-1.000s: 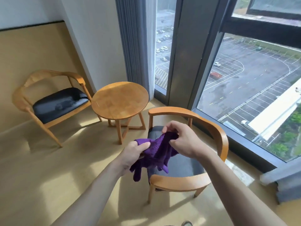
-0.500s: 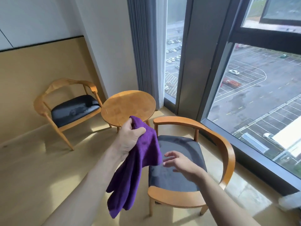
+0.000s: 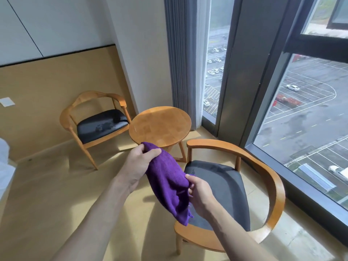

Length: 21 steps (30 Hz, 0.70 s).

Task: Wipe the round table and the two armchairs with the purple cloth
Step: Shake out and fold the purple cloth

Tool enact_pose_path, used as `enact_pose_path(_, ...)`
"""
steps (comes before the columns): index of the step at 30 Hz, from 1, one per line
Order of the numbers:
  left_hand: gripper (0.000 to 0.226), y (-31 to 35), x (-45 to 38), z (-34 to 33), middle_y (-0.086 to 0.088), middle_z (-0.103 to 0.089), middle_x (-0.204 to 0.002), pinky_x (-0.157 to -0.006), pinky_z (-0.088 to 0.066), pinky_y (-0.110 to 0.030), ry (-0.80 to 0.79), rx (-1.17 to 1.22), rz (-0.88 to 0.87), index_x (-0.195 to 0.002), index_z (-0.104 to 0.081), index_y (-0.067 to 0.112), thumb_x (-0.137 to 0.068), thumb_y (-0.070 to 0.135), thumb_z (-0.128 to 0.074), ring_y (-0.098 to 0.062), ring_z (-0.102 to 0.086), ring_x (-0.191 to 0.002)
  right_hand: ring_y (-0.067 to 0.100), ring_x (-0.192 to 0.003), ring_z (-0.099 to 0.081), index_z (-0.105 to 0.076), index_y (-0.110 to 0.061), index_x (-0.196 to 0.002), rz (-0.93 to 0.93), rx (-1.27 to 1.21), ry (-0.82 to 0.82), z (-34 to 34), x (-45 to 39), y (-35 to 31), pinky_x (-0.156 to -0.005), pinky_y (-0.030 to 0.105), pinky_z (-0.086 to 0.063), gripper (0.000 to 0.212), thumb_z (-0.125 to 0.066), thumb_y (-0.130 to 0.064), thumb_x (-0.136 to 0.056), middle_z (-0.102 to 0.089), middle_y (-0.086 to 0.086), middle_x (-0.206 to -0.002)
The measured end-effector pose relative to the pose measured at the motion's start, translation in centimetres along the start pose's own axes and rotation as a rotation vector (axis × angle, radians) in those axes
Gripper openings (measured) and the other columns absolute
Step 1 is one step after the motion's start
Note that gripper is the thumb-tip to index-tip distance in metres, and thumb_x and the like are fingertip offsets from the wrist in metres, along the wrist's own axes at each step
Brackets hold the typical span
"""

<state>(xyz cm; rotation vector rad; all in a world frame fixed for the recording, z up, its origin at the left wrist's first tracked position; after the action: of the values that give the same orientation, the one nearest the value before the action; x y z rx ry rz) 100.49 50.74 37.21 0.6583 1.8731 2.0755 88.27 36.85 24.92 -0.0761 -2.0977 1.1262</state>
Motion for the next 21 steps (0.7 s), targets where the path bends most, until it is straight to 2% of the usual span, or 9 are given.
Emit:
enact_pose_path(3, 0.013, -1.9, -1.1, 2.8, 0.006, -0.053, -0.06, -0.049, -0.034, -0.025, 0.104, -0.123, 0.082, -0.079, -0.062, 0.015, -0.09, 0.023, -0.063, -0.013, -0.046, -0.056, 0.022, -0.064, -0.045, -0.057, -0.011, -0.083, 0.07, -0.121, 0.07, 0.9, -0.2, -1.3, -0.062, 0.034, -0.033, 0.012, -0.06, -0.015, -0.094, -0.047, 0.01, -0.071)
enact_pose_path(5, 0.011, -3.5, -1.5, 4.7, 0.002, -0.059, -0.067, -0.055, -0.038, -0.029, 0.18, -0.151, 0.137, -0.084, -0.065, 0.011, -0.089, 0.021, -0.066, -0.016, -0.051, -0.065, 0.029, -0.079, -0.053, -0.063, -0.003, -0.091, 0.109, -0.165, 0.123, 1.8, -0.1, -2.4, -0.077, 0.039, -0.04, 0.011, -0.061, -0.014, -0.095, -0.059, 0.016, -0.082)
enact_pose_path(9, 0.017, -5.5, -1.8, 6.9, -0.007, -0.065, -0.081, -0.076, -0.048, -0.04, 0.284, -0.09, 0.198, -0.085, -0.061, 0.012, -0.082, 0.019, -0.077, -0.024, -0.057, -0.081, 0.029, -0.084, -0.059, -0.061, -0.007, -0.088, 0.291, 0.104, 0.256, 2.8, 0.1, -4.6, -0.075, 0.038, -0.043, 0.011, -0.069, -0.013, -0.093, -0.067, 0.014, -0.089)
enact_pose_path(10, 0.019, -5.6, -1.9, 7.2, -0.007, -0.065, -0.084, -0.079, -0.047, -0.041, 0.302, -0.082, 0.196, -0.084, -0.061, 0.013, -0.081, 0.021, -0.078, -0.024, -0.057, -0.084, 0.026, -0.086, -0.063, -0.06, -0.009, -0.095, 0.308, 0.172, 0.292, 2.9, 0.3, -5.1, -0.074, 0.037, -0.047, 0.013, -0.071, -0.013, -0.091, -0.069, 0.013, -0.094)
enact_pose_path(13, 0.025, -4.8, -2.5, 8.0, -0.005, -0.065, -0.096, -0.083, -0.047, -0.042, 0.344, -0.106, 0.156, -0.089, -0.059, 0.015, -0.079, 0.023, -0.08, -0.025, -0.059, -0.094, 0.018, -0.092, -0.064, -0.049, -0.028, -0.121, 0.333, 0.18, 0.33, 3.3, 0.8, -7.1, -0.079, 0.037, -0.055, 0.048, -0.075, -0.007, -0.086, -0.063, 0.005, -0.103)
enact_pose_path(14, 0.027, -4.2, -2.8, 8.0, -0.006, -0.065, -0.101, -0.085, -0.049, -0.043, 0.327, -0.119, 0.137, -0.094, -0.058, 0.016, -0.079, 0.021, -0.08, -0.026, -0.06, -0.097, 0.017, -0.088, -0.065, -0.052, -0.032, -0.124, 0.355, 0.149, 0.31, 3.3, 1.2, -7.9, -0.078, 0.035, -0.056, 0.053, -0.073, -0.003, -0.086, -0.064, 0.005, -0.102)
enact_pose_path(16, 0.032, -2.3, -3.4, 7.6, -0.013, -0.068, -0.105, -0.088, -0.056, -0.047, 0.23, -0.131, 0.096, -0.104, -0.057, 0.02, -0.081, 0.013, -0.078, -0.03, -0.064, -0.1, 0.013, -0.075, -0.067, -0.07, -0.028, -0.114, 0.408, 0.111, 0.236, 3.1, 2.0, -9.6, -0.069, 0.025, -0.055, 0.039, -0.068, 0.002, -0.088, -0.07, 0.008, -0.099)
enact_pose_path(18, 0.033, 0.2, -3.9, 6.8, -0.013, -0.071, -0.104, -0.089, -0.058, -0.046, 0.083, -0.21, 0.045, -0.107, -0.059, 0.024, -0.083, 0.01, -0.076, -0.03, -0.068, -0.099, 0.012, -0.076, -0.07, -0.077, -0.025, -0.106, 0.478, 0.129, 0.184, 2.9, 3.0, -11.2, -0.072, 0.027, -0.055, 0.03, -0.065, -0.002, -0.09, -0.074, 0.007, -0.099)
enact_pose_path(21, 0.022, 4.7, -4.3, 5.3, -0.004, -0.072, -0.099, -0.087, -0.058, -0.04, -0.116, -0.453, -0.064, -0.101, -0.067, 0.025, -0.085, 0.014, -0.075, -0.022, -0.069, -0.095, 0.004, -0.085, -0.064, -0.074, -0.027, -0.115, 0.779, 0.476, 0.357, 3.2, 4.3, -14.4, -0.084, 0.029, -0.051, 0.031, -0.063, -0.014, -0.09, -0.071, -0.004, -0.099)
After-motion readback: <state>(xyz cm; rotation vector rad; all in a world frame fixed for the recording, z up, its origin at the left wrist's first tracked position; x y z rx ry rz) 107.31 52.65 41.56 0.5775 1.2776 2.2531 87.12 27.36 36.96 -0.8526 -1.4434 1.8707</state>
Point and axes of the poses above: each hand's wrist, its own x-axis away from the middle knuckle, its own z-axis out of the back of the hand, y = z × x, the point moved 3 cm from there along -x, towards the middle knuckle
